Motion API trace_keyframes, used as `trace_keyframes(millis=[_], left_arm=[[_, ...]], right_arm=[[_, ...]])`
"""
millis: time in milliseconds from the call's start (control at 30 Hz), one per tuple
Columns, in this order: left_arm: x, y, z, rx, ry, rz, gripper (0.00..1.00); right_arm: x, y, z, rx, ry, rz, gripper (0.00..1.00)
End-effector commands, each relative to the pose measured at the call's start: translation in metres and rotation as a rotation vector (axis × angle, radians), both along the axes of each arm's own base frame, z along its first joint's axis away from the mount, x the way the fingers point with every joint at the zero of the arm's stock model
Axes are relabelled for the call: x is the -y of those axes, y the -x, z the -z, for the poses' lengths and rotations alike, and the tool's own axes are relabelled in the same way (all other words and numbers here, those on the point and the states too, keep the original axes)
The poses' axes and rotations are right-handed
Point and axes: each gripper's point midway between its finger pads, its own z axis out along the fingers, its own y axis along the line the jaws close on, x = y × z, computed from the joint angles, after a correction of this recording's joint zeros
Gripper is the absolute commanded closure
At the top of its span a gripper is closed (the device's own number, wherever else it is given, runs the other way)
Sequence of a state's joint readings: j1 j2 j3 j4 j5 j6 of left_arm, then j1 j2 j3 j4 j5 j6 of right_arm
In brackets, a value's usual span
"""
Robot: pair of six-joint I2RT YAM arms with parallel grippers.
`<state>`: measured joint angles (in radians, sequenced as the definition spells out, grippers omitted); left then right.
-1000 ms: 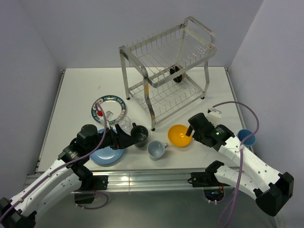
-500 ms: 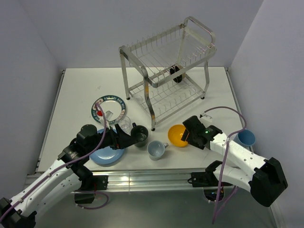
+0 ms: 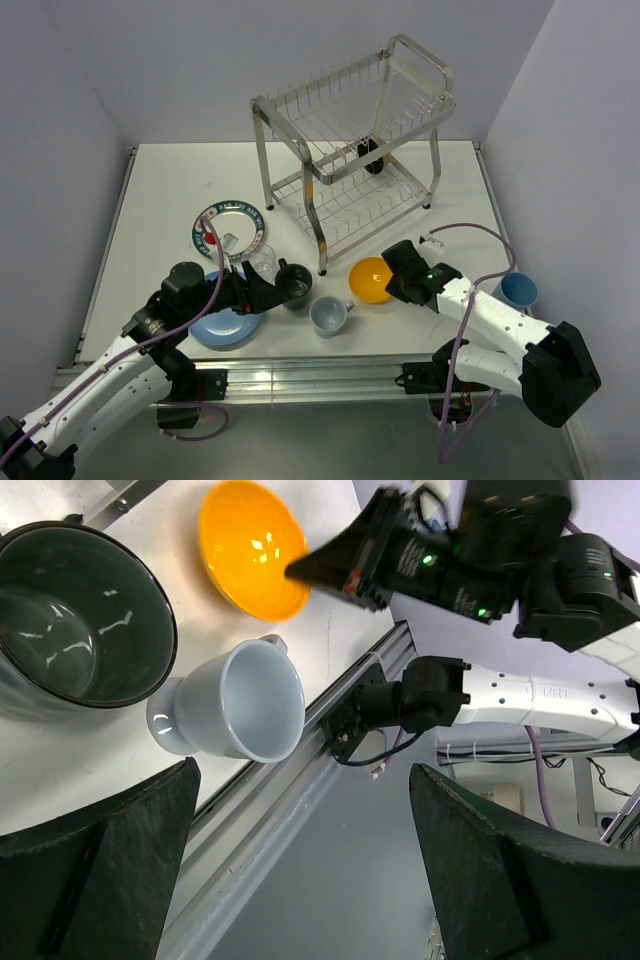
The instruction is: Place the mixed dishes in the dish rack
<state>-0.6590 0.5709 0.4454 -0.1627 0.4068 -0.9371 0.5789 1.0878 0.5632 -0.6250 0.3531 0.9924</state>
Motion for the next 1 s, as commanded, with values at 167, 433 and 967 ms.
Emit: trace_keyframes(millis=[167, 433, 967], left_arm=[[0.002, 0.002, -0.017, 0.058, 0.036, 0.019, 0.08], [0.004, 0.001, -0.016, 0.055, 0.049, 0.027, 0.08], [0.006, 0.001, -0.012, 0.054, 0.060, 0.031, 0.09]], right_arm=[[0.024, -0.027, -0.068, 0.170, 0.125, 0.031, 1.00], [0.065, -0.039, -0.160, 0.259, 0.412, -0.020, 1.00], [0.091, -0.064, -0.183, 0.217, 1.092, -0.132, 1.00]])
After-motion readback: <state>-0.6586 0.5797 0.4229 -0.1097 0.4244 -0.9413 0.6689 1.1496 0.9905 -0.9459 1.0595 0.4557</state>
